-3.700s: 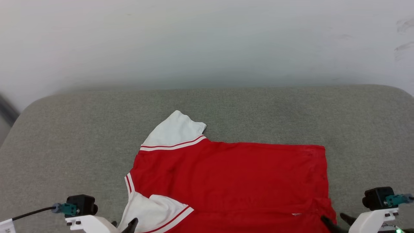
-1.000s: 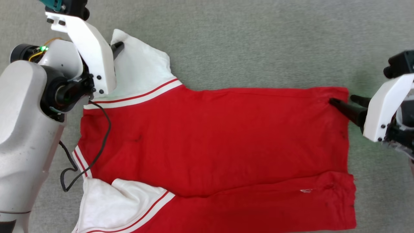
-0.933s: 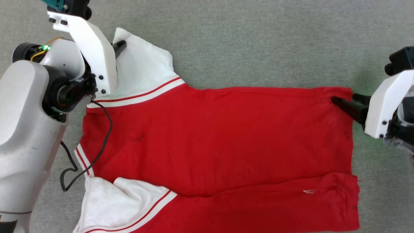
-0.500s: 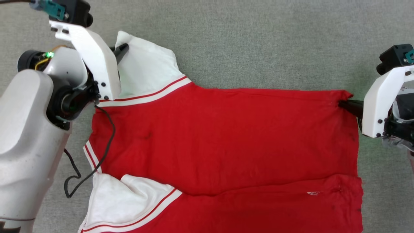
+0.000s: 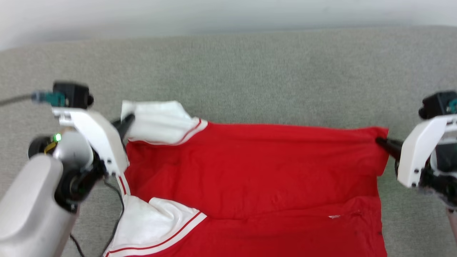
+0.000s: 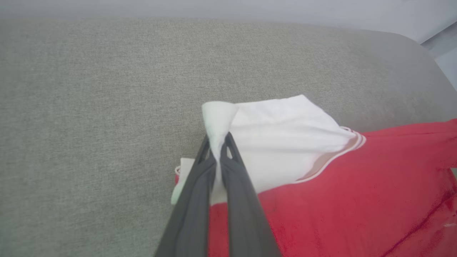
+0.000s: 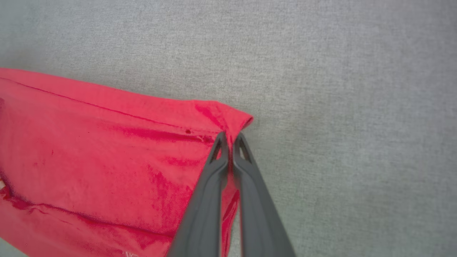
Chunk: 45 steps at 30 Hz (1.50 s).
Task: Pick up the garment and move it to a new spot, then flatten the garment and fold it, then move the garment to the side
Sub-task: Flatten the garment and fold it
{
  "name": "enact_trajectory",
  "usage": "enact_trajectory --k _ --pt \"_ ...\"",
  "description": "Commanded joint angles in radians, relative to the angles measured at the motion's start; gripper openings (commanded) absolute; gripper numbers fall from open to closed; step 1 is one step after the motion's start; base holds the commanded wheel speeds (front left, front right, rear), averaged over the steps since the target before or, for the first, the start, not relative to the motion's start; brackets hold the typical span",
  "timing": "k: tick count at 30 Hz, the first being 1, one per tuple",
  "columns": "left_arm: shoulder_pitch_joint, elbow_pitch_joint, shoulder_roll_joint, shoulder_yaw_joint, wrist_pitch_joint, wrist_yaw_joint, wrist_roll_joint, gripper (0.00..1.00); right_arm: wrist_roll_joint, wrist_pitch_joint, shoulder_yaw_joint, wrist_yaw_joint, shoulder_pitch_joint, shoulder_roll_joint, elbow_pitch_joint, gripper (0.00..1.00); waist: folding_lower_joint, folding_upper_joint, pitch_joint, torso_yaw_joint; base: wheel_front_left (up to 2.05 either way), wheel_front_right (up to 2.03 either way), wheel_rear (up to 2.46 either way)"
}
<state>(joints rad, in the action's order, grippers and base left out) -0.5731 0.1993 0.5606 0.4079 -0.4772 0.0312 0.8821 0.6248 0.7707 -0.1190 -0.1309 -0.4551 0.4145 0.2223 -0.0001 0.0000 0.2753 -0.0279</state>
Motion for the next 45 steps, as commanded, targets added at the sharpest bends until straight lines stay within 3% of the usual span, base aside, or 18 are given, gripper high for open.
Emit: enact_trajectory --k 1,11,16,17,18,19,27,32,39,45 --pt "0.052 -0.015 0.008 -0.009 0.016 0.013 0.01 0.0 -0.004 -0.016 0.003 0.0 0.037 -0.004 -0.005 0.0 0.0001 0.0 -0.053 0.006 0.0 0.0 0.0" --pt "0.408 -0.122 0.003 -0.047 0.101 0.096 0.081 0.0 0.003 -0.094 0.059 0.0 0.278 -0.063 -0.035 0.0 0.0001 0.0 -0.13 0.014 0.0 0.0 0.0" --pt "0.54 -0.122 -0.026 -0.036 0.101 0.103 0.132 0.0 -0.013 -0.124 0.079 0.0 0.364 -0.103 -0.017 0.0 0.0001 0.0 -0.151 0.005 0.0 0.0 0.0" --pt "0.553 -0.116 -0.032 -0.034 0.106 0.104 0.138 0.0 -0.021 -0.129 0.082 0.0 0.377 -0.108 -0.009 0.18 0.0001 0.0 -0.152 0.004 0.0 0.0 0.0" --pt "0.561 -0.11 -0.045 -0.033 0.114 0.102 0.144 0.35 -0.019 -0.138 0.084 0.0 0.389 -0.121 -0.002 0.69 0.0001 0.0 -0.154 0.004 0.0 0.0 0.0" --pt "0.568 -0.1 -0.053 -0.029 0.122 0.097 0.142 1.0 -0.025 -0.148 0.084 0.0 0.4 -0.127 0.001 1.0 0.0001 0.0 -0.161 0.005 0.0 0.0 0.0" --pt "0.539 -0.098 -0.086 -0.007 0.265 0.063 0.051 1.0 -0.063 -0.212 0.125 0.0 0.479 -0.151 -0.058 1.0 0.0001 0.0 -0.197 0.002 0.0 0.0 0.0" --pt "0.513 -0.145 -0.107 -0.008 0.381 0.091 -0.035 1.0 -0.075 -0.211 0.178 0.0 0.509 -0.161 -0.167 1.0 0.0001 0.0 -0.223 -0.005 0.0 0.0 0.0" --pt "0.486 -0.223 -0.153 -0.037 0.576 0.146 -0.139 1.0 -0.084 -0.088 0.291 0.0 0.503 -0.15 -0.254 1.0 0.0001 0.0 -0.238 0.004 0.0 0.0 0.0" --pt "0.47 -0.29 -0.164 -0.063 0.694 0.206 -0.238 1.0 -0.089 0.093 0.365 0.0 0.475 -0.135 -0.288 1.0 0.0001 0.0 -0.216 0.05 0.0 0.0 0.0"
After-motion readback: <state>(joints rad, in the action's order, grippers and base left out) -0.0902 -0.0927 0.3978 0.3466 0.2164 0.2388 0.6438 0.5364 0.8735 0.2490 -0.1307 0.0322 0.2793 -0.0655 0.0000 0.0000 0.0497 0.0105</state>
